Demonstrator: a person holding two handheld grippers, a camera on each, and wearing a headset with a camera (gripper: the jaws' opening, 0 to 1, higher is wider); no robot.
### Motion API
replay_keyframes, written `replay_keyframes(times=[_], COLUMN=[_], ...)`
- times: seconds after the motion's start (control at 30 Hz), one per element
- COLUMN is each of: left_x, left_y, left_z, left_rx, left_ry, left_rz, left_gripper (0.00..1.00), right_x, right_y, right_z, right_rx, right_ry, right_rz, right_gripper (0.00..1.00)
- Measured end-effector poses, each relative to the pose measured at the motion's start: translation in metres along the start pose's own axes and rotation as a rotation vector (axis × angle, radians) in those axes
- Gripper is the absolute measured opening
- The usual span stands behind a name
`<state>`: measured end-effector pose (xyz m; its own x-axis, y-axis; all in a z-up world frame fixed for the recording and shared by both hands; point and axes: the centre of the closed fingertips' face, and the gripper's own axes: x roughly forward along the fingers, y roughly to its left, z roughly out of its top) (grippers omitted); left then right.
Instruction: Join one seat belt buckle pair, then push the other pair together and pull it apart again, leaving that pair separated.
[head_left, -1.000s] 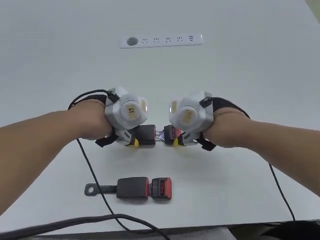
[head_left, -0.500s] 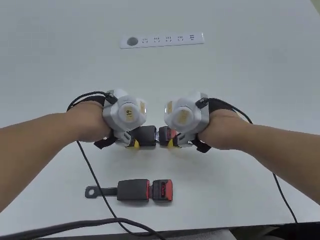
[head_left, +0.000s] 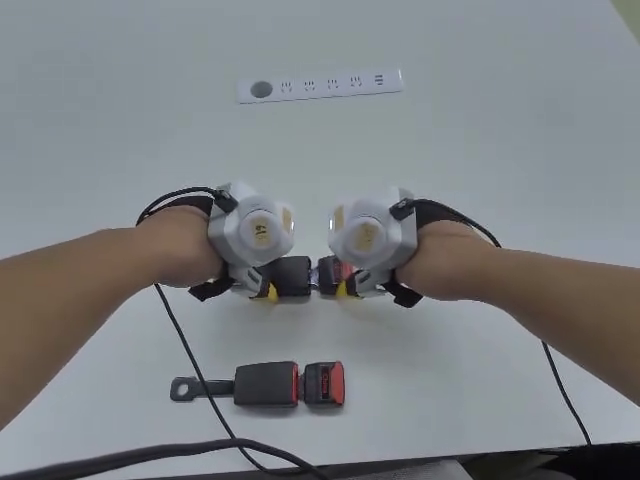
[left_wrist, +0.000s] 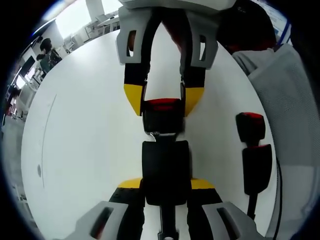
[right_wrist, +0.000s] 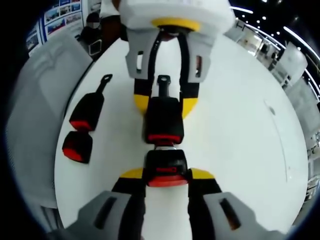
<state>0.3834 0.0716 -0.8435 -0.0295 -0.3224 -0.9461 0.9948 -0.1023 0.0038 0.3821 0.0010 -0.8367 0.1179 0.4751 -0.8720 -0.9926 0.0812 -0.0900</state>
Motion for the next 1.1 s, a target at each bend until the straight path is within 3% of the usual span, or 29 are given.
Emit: replay_keyframes(times=[0.17, 0.37, 0.57, 1.1], left_x=[0.000, 0.001, 0.002, 0.002], left_y=[0.000, 0.002, 0.001, 0.000], left_z=[0.000, 0.001, 0.001, 0.001], left_rx=[0.002, 0.003, 0.006, -0.001], left_ry=[-0.004, 0.001, 0.005, 0.027], left_rz=[0.005, -0.006, -0.009, 0.001], left_gripper=[0.33, 0.33, 0.33, 0.33], right_x=[-0.003, -0.007, -0.017, -0.066], right_y=[0.001, 0.002, 0.006, 0.008], right_z=[-0.007, -0.012, -0.030, -0.118], right_rx=[-0.007, 0.016, 0.041, 0.055], right_ry=[0.006, -0.022, -0.013, 0.106], right_rz=[-0.001, -0.007, -0.024, -0.054], right_gripper=[0.30, 0.32, 0.32, 0.33])
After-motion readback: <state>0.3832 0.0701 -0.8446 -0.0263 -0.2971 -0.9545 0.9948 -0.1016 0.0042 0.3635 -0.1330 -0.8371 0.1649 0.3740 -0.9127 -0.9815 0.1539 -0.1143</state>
